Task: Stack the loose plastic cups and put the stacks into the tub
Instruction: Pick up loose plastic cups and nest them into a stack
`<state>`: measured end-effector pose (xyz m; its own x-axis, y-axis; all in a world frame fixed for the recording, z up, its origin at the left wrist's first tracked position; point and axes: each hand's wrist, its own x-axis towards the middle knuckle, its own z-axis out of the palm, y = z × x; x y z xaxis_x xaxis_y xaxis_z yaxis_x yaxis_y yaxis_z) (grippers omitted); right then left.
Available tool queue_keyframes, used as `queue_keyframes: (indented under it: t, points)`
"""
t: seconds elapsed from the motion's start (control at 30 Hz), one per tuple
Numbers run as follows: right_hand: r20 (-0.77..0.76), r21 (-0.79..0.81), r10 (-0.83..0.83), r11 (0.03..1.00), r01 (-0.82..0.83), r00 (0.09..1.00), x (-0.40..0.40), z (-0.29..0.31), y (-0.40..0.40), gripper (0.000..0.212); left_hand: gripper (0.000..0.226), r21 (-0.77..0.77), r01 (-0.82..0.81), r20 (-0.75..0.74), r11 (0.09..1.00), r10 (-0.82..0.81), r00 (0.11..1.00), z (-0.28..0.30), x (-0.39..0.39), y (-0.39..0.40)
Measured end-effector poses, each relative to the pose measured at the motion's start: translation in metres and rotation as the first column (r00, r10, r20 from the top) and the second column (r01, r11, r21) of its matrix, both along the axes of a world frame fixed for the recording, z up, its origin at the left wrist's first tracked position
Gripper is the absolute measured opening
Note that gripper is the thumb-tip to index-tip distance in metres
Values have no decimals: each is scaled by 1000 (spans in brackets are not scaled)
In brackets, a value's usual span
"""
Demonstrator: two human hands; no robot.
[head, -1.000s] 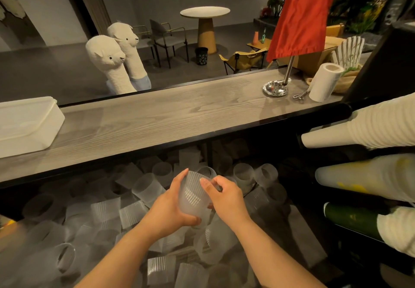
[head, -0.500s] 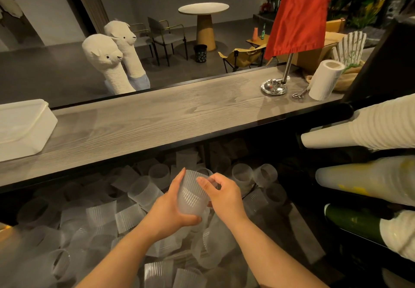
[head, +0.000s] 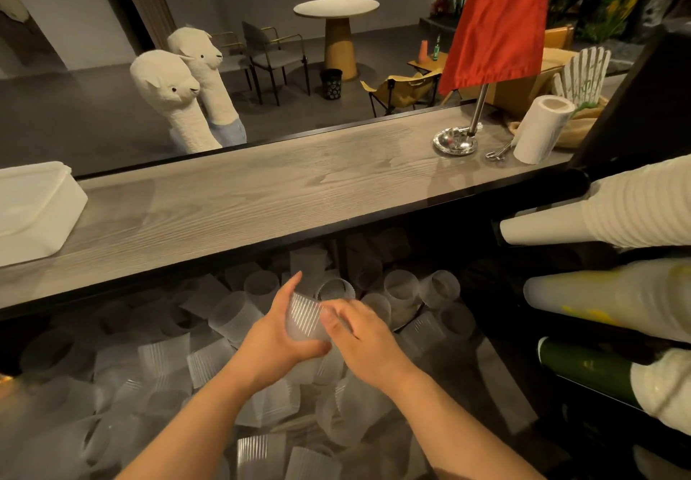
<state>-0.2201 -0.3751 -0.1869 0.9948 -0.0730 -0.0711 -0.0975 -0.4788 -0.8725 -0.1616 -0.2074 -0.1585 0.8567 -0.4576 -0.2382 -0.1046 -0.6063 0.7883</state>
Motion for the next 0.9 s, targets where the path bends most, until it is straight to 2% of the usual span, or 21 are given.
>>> queue_keyframes:
  t: [0.1,0.17,0.23,0.3,0.33,0.4,0.5,0.63,0.77,0.9]
  points:
    - [-81,104,38,994,-30,996,-3,6,-9,49,102,46,22,36,999,-24,999,1,2,-2]
    - [-108,135,-22,990,37,994,-2,4,-19,44,96,62,26,34,998,-28,999,-1,4,-3]
    - [-86,-27,-231,973,229,969,-2,-8,-32,39,94,90,33,33,995,-36,999,-2,6,-2]
    - [-68,-251,-474,860,445,878,-6,-23,-52,45,93,110,41,24,993,-44,999,-1,6,-2]
    - [-73,-349,-528,808,474,846,-9,-34,-64,51,93,112,42,21,993,-45,999,0,6,-1]
    - [-173,-505,-500,785,359,849,-12,-55,-89,62,94,115,39,21,993,-42,999,0,4,1]
    - [-394,-610,-437,782,126,809,-8,-71,-114,66,94,111,46,15,993,-48,999,1,-1,2]
    - [-344,-747,-447,663,48,826,-9,-82,-117,56,95,113,65,13,991,-67,998,2,-9,8]
    - [-333,-739,-441,671,60,834,-16,-78,-108,69,98,103,71,39,992,-76,996,7,-11,18]
    - [-345,-784,-434,621,-1,832,-23,-70,-94,72,100,103,71,59,992,-77,995,12,-13,26]
